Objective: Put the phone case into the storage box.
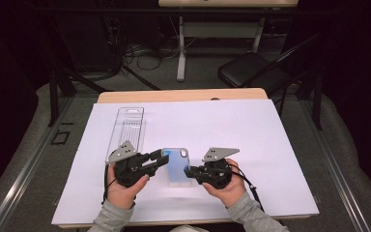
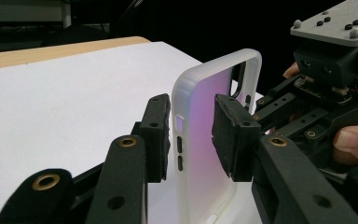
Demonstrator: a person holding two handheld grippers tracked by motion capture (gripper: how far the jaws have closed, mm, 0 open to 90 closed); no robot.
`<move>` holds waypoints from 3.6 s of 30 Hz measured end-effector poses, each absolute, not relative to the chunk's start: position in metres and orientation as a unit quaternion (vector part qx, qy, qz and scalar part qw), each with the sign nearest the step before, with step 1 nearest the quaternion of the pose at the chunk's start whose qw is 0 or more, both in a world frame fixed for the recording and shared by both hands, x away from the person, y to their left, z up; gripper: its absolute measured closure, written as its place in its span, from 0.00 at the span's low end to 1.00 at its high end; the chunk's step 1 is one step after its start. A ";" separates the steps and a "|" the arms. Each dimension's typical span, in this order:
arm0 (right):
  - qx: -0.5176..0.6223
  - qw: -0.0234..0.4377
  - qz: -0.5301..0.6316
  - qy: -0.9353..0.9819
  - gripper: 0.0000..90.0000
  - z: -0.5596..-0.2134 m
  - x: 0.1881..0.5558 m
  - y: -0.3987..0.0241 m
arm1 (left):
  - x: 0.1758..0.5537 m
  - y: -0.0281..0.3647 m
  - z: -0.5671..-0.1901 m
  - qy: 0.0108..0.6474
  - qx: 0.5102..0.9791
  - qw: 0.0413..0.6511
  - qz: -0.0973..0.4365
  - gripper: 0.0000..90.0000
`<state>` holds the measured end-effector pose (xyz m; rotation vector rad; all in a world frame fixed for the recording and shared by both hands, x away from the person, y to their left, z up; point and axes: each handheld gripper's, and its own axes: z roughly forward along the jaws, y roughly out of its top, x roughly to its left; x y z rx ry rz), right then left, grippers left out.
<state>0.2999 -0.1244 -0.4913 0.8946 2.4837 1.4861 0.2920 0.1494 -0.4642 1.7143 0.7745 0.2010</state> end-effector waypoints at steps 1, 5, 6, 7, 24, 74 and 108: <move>0.295 0.055 0.490 0.819 0.92 -0.491 0.300 -0.124 | 0.292 0.150 -0.464 0.332 0.734 0.586 0.086 0.74; 0.296 0.054 0.491 0.818 0.92 -0.492 0.300 -0.124 | 0.292 0.150 -0.464 0.333 0.732 0.588 0.087 0.77; 0.295 0.054 0.490 0.818 0.92 -0.492 0.300 -0.124 | 0.292 0.151 -0.464 0.334 0.731 0.589 0.088 0.77; 0.296 0.053 0.491 0.818 0.92 -0.492 0.300 -0.124 | 0.291 0.151 -0.464 0.335 0.731 0.589 0.087 0.78; 0.300 0.042 0.497 0.814 0.92 -0.492 0.300 -0.123 | 0.291 0.152 -0.465 0.343 0.719 0.599 0.082 0.83; 0.294 0.023 0.503 0.813 0.92 -0.493 0.302 -0.125 | 0.292 0.156 -0.466 0.336 0.722 0.601 0.071 0.92; 0.295 0.017 0.510 0.808 0.91 -0.493 0.301 -0.126 | 0.293 0.158 -0.466 0.340 0.715 0.608 0.061 0.93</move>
